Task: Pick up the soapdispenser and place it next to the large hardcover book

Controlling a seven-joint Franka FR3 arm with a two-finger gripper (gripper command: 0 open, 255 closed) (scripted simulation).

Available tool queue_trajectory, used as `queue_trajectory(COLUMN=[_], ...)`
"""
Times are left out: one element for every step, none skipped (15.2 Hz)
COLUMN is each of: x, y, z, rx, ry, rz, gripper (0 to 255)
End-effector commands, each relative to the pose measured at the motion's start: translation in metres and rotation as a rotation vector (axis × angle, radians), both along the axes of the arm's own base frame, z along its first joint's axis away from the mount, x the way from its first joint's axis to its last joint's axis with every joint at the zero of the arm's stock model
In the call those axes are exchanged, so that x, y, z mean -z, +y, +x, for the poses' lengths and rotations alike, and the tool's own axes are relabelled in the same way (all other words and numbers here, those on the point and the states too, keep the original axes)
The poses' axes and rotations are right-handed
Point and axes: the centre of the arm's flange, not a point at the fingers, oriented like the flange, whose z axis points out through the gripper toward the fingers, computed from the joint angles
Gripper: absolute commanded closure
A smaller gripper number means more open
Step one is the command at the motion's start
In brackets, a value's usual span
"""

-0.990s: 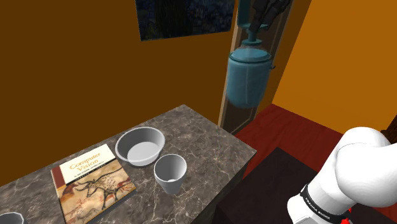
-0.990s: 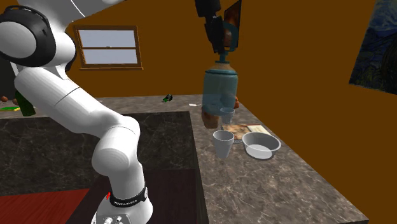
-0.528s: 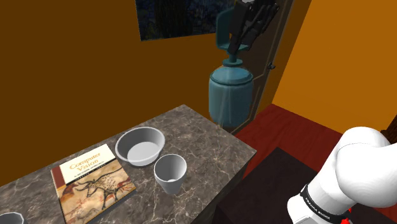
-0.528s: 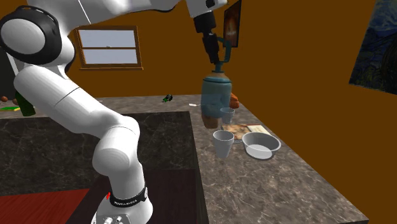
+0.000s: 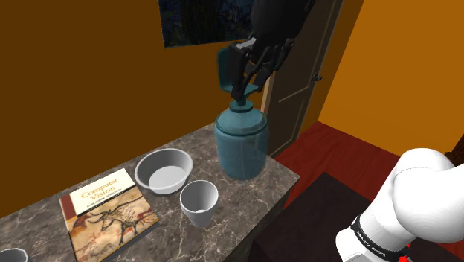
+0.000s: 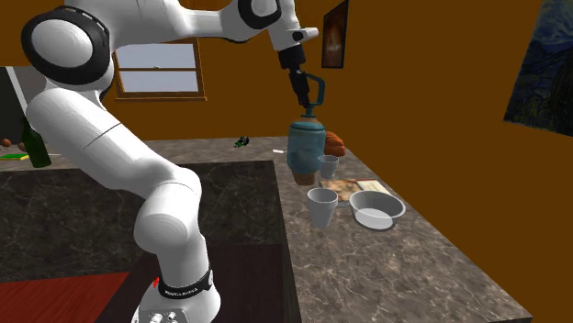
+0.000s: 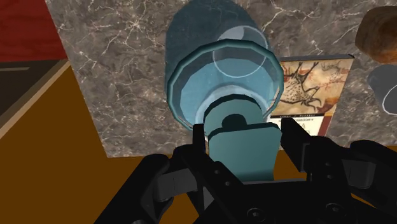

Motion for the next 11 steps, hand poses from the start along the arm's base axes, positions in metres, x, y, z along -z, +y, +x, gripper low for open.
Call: queue_trajectory(x=[0.016, 0.023, 0.029, 0.036, 0.043, 0.05, 0.057, 0.063, 0.07, 0.077, 0.084], y=[0.025, 0.036, 0.048, 0.059, 0.07, 0.082, 0.093, 0.104, 0.115, 0.127, 0.138], z=[-0.002, -0.003, -0.003, -0.004, -0.004, -0.005, -0.006, -0.006, -0.007, -0.007, -0.008], rx=[0.001, 0.001, 0.001, 0.001, 0.001, 0.001, 0.001, 0.001, 0.001, 0.001, 0.001], ry=[-0.001, -0.001, -0.001, -0.001, -0.001, -0.001, -0.001, -0.001, -0.001, -0.001, -0.001], rz=[0.002, 0.002, 0.002, 0.002, 0.002, 0.002, 0.002, 0.002, 0.002, 0.002, 0.002], gripper=[255, 255, 255, 255, 255, 255, 255, 255, 255, 255, 255])
